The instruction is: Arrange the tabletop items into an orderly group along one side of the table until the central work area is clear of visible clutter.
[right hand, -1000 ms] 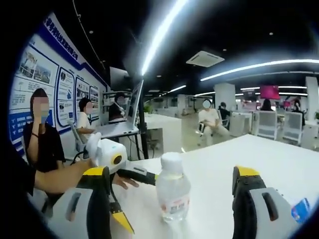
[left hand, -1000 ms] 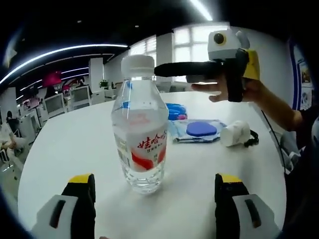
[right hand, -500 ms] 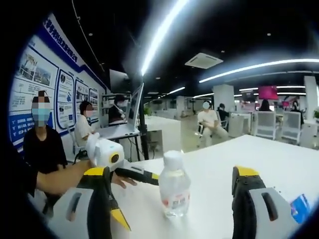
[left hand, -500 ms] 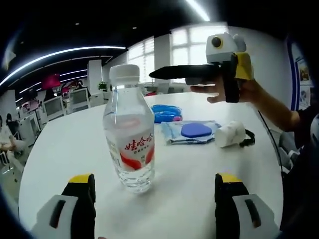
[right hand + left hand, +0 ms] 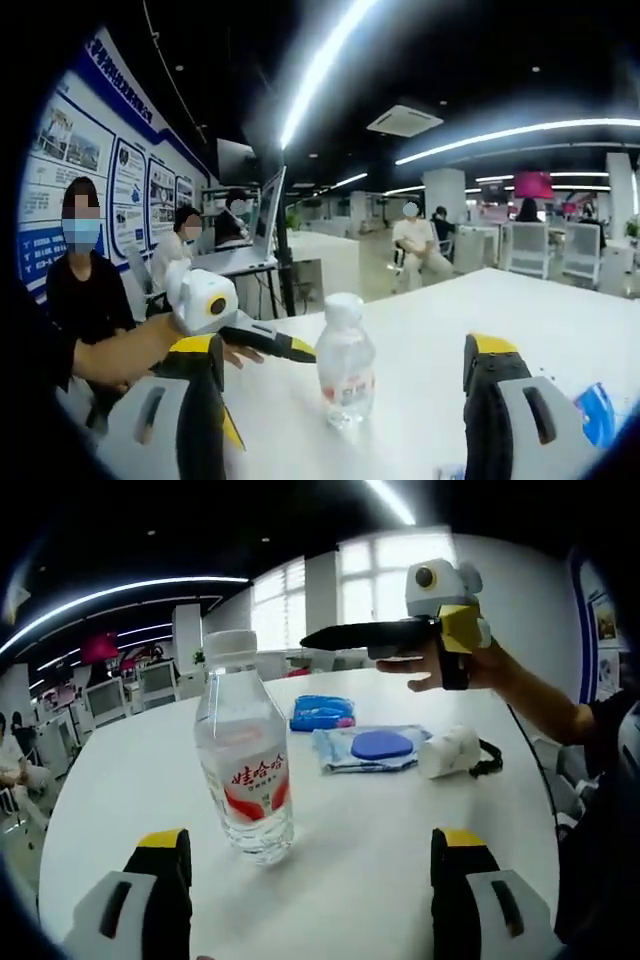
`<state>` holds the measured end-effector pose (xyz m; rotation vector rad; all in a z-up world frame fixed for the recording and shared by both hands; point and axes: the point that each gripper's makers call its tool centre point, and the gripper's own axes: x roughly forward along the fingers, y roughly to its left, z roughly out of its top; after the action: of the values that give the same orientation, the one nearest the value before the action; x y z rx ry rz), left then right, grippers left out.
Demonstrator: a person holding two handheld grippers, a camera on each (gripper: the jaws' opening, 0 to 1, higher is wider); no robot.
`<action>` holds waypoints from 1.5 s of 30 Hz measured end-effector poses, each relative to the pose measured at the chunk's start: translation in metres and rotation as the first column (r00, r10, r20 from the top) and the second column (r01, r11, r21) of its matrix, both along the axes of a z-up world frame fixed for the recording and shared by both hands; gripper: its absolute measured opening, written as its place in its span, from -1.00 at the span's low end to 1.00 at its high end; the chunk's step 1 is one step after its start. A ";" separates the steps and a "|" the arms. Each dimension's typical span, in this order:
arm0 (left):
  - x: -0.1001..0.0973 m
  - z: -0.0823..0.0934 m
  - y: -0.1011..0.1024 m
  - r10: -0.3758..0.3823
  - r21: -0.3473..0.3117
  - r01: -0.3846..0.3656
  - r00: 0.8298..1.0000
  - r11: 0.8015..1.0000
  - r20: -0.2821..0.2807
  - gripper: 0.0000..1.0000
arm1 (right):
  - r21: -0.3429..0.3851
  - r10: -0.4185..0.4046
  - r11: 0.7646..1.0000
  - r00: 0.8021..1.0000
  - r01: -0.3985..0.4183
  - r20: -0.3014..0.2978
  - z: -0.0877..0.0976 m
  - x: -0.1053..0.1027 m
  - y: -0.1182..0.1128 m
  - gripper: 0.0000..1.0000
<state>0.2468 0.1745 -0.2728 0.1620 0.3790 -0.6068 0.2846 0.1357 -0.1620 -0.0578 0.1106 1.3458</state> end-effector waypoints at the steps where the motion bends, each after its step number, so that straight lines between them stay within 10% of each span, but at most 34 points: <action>1: -0.001 0.000 -0.001 -0.001 -0.001 0.001 1.000 1.000 -0.001 0.99 | 0.000 0.000 1.000 1.000 0.000 0.000 0.000 -0.001 -0.001 0.94; 45: -0.030 -0.013 -0.017 -0.027 -0.001 0.027 1.000 1.000 -0.008 0.99 | 0.002 -0.034 0.999 0.999 0.034 0.008 -0.004 -0.009 -0.046 0.86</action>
<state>0.2165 0.1571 -0.2862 0.1640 0.3847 -0.6340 0.2760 0.0895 -0.1659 -0.0589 0.1032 1.3112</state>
